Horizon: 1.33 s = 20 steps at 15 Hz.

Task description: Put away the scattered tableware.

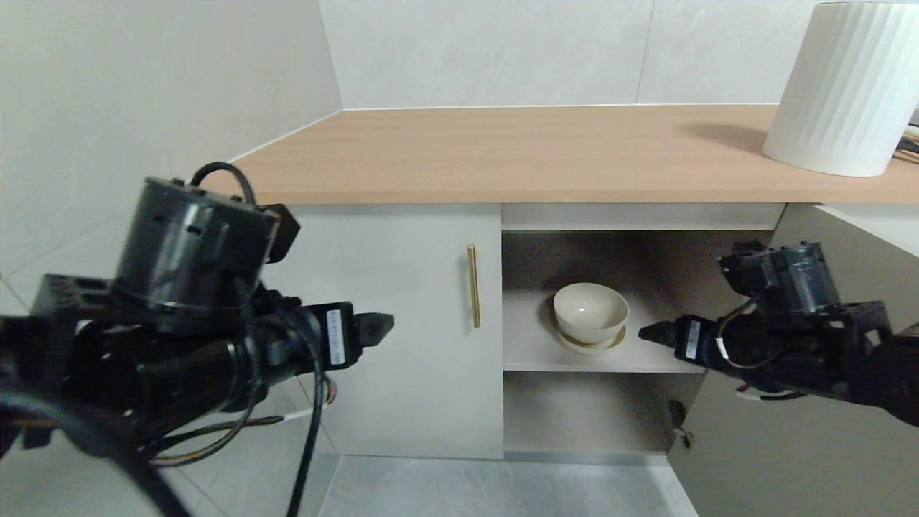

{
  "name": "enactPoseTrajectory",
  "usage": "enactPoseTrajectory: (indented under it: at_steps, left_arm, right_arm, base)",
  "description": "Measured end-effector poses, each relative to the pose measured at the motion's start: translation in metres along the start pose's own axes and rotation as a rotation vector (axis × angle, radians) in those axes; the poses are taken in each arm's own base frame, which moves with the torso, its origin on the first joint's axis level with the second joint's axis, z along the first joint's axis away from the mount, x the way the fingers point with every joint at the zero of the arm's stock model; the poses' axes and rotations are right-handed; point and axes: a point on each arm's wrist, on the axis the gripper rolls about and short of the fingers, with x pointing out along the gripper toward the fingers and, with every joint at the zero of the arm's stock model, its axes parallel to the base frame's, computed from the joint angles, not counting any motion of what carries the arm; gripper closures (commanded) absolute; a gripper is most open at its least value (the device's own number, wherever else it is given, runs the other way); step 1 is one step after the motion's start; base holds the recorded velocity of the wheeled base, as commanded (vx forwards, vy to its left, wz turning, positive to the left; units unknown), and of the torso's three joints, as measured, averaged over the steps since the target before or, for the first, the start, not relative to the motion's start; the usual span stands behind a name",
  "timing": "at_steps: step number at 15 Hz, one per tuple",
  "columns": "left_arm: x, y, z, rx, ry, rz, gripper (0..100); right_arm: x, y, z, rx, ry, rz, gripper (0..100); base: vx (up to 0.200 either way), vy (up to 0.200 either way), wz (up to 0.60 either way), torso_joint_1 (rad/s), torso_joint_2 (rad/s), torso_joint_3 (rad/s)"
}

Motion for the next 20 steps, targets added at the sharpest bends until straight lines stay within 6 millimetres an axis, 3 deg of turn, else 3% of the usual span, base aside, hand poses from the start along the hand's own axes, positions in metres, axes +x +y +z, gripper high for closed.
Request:
enactPoseTrajectory:
  at_steps: [3,6,20]
  left_arm:
    - [-0.024,0.024,-0.018,-0.004,0.005,0.001,0]
    - [-0.03,0.031,-0.024,-0.008,0.008,-0.005,0]
    - [-0.024,0.03,-0.029,0.004,0.037,0.005,0]
  right_arm:
    - [-0.043,-0.01,-0.017,-0.055,0.065,0.011,0]
    - [-0.063,-0.008,-0.027,-0.086,0.067,0.054,0]
    - [-0.075,-0.011,-0.034,-0.154,0.084,0.063,0]
  base:
    - [0.0,0.0,0.0,0.0,0.0,0.0]
    - [0.0,0.0,0.0,0.0,0.0,0.0]
    - [-0.186,0.0,0.0,0.002,0.0,0.002]
